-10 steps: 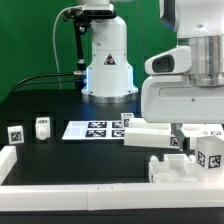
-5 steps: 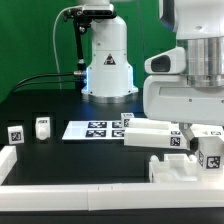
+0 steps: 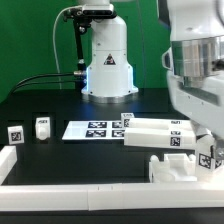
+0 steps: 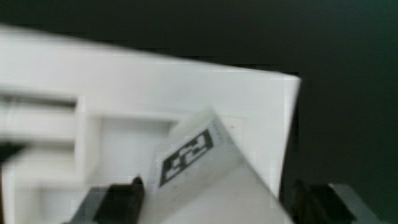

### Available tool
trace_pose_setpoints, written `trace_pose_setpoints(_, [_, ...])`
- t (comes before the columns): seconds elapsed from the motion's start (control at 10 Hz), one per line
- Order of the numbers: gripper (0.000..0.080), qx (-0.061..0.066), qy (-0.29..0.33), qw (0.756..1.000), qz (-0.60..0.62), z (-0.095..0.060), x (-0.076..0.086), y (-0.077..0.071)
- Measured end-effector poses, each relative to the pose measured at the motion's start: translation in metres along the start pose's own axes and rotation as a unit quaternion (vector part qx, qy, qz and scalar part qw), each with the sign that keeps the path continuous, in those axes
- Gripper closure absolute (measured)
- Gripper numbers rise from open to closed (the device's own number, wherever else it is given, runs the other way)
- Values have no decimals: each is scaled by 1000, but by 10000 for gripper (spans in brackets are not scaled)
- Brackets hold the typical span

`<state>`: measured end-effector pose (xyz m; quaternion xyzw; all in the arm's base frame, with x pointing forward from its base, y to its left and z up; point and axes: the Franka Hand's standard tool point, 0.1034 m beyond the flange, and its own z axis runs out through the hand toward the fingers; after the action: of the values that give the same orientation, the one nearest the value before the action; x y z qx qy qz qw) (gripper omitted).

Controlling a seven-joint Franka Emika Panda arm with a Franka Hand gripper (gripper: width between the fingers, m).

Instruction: Assemble chair

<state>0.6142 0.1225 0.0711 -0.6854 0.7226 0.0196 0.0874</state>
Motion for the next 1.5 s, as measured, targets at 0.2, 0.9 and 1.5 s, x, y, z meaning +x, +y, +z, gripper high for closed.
trace_pose_setpoints(0.2, [400, 0, -1, 999, 33, 0, -1, 0])
trace_pose_setpoints(0.9, [402, 38, -48, 942, 329, 3, -1, -4])
trace_pose_setpoints(1.5, [160, 40, -49, 958, 279, -3, -4, -4])
